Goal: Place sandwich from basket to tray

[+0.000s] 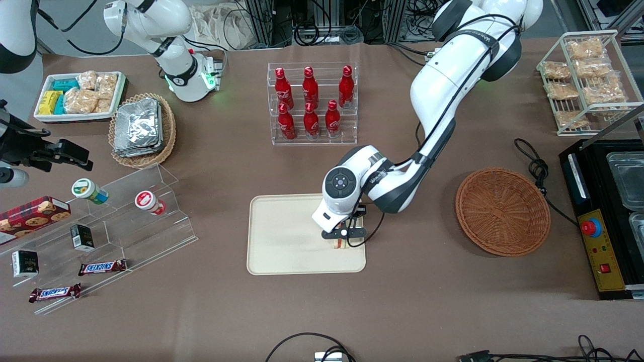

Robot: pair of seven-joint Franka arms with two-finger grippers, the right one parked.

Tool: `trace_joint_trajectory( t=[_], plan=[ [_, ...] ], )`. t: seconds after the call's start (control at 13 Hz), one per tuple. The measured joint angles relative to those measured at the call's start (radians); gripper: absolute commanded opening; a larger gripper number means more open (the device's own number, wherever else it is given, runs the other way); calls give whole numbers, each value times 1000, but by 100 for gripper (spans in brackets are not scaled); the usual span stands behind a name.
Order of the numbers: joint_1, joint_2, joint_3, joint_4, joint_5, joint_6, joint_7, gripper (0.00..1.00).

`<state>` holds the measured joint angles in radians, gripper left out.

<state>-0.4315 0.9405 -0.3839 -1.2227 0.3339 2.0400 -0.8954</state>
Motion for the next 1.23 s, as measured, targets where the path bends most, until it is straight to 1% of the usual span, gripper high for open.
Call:
trace_joint_trajectory(
  t=[0.38,0.62,0.85,1.23],
  plan=[
    [1,-3,0,17,0,16,-129,100],
    [5,-45,8,52,0,-7,-180,100],
    [5,-143,72,57,1,-102,-227,100],
    [7,-295,210,58,1,-232,-211,100]
  ],
)
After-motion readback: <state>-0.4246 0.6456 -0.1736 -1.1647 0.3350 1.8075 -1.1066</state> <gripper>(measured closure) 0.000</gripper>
